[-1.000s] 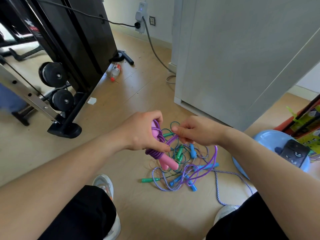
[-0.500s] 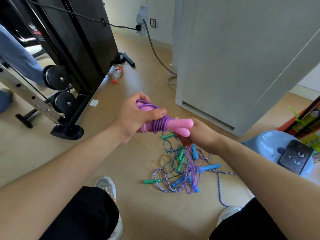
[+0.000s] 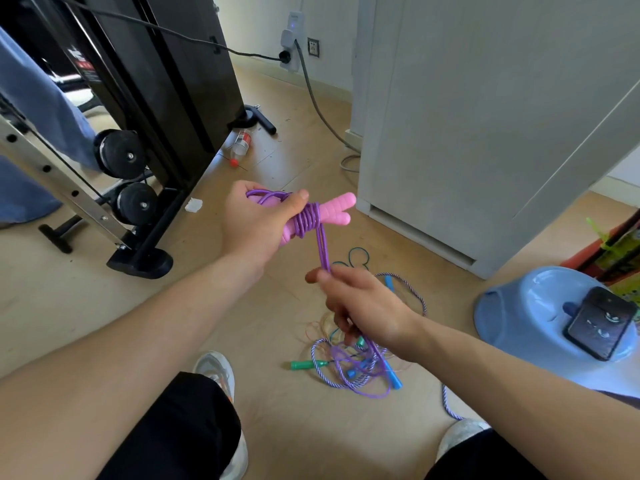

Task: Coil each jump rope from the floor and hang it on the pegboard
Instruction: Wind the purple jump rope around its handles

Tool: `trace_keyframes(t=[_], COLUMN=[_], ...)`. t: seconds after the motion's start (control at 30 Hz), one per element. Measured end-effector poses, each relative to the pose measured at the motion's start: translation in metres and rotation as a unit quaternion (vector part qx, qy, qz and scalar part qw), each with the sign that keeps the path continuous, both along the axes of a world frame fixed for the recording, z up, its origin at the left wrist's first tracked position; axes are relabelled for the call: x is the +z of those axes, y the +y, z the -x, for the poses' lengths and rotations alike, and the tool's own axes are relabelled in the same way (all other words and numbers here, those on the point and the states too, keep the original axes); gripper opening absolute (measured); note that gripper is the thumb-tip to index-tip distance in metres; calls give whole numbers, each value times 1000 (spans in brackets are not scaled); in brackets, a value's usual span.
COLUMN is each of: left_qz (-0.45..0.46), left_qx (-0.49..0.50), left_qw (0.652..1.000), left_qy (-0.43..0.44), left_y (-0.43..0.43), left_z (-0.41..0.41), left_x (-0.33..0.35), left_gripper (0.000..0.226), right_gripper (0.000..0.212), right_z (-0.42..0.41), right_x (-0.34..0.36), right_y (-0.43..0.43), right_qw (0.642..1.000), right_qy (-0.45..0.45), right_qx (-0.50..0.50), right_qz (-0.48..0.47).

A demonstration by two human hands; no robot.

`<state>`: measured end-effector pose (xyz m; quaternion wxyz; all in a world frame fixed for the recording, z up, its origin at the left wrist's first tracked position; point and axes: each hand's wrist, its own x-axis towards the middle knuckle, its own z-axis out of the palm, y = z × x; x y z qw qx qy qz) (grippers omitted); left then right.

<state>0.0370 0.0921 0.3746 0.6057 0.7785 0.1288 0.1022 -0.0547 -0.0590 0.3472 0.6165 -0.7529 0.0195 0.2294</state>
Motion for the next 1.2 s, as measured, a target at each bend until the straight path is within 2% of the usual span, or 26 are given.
trace_keyframes(t=[0.07, 0.17, 0.33, 0.4, 0.43, 0.5, 0.57, 0.7, 0.8, 0.87, 0.97, 1.07, 1.2], left_qz=[-24, -111, -270, -307, -319, -324, -321, -301, -329, -330, -291, -192, -77], left_qx=[13, -4, -80, -112, -119, -118, -110, -95, -127, -147, -195, -279, -347], left_qw=[1000, 993, 955, 940, 934, 933, 937, 946, 933, 931, 936, 941, 935], left_qy=[-4, -32, -88, -102, -104, -97, -87, -78, -77, -59, -38, -18, -13], left_y=[2, 6, 10, 8, 7, 7, 9, 11, 6, 2, -2, -10, -21], left_z=[-2, -4, -4, -2, -2, -3, -6, -8, -5, -2, 4, 16, 30], left_x=[-2, -3, -16, -21, -23, -26, -26, -23, -24, -23, -19, -14, -4], left_gripper=[54, 55, 56, 56, 56, 57, 58, 58, 58, 58, 57, 58, 64], right_gripper=[30, 37, 31, 29, 29, 46, 55, 22, 12, 19, 24, 22, 20], right_z=[-1, -2, -9, -14, -14, -12, -7, -6, -9, -12, -26, -44, -52], right_x=[4, 8, 19, 26, 28, 30, 29, 33, 37, 41, 47, 44, 32], right_y=[0, -2, -13, -21, -25, -27, -24, -22, -24, -28, -47, -73, -87], right_qw=[996, 995, 986, 972, 955, 906, 864, 773, 754, 776, 842, 910, 959], right_qy=[-26, -26, -90, -111, -126, -152, -187, -262, -271, -301, -297, -256, -208], right_qx=[44, 52, 28, 50, 76, 112, 120, 117, 130, 114, 80, 57, 60], right_qz=[72, 85, 135, 199, 257, 378, 451, 566, 584, 542, 444, 322, 182])
